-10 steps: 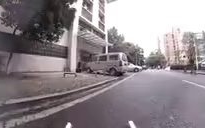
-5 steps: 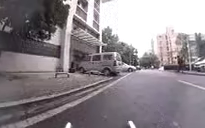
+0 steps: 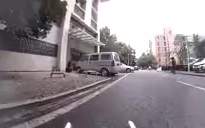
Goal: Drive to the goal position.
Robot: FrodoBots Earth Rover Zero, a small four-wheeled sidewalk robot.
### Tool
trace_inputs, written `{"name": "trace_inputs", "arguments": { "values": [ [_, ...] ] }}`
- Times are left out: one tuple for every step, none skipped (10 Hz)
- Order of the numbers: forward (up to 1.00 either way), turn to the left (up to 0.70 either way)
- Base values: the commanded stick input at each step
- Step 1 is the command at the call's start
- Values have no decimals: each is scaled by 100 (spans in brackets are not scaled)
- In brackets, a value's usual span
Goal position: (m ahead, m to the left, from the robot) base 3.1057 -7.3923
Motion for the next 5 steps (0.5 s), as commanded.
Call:
{"name": "trace_inputs", "arguments": {
  "values": [
    [45, -27],
    [45, 0],
    [45, 0],
    [45, 0],
    [45, 0]
  ]
}}
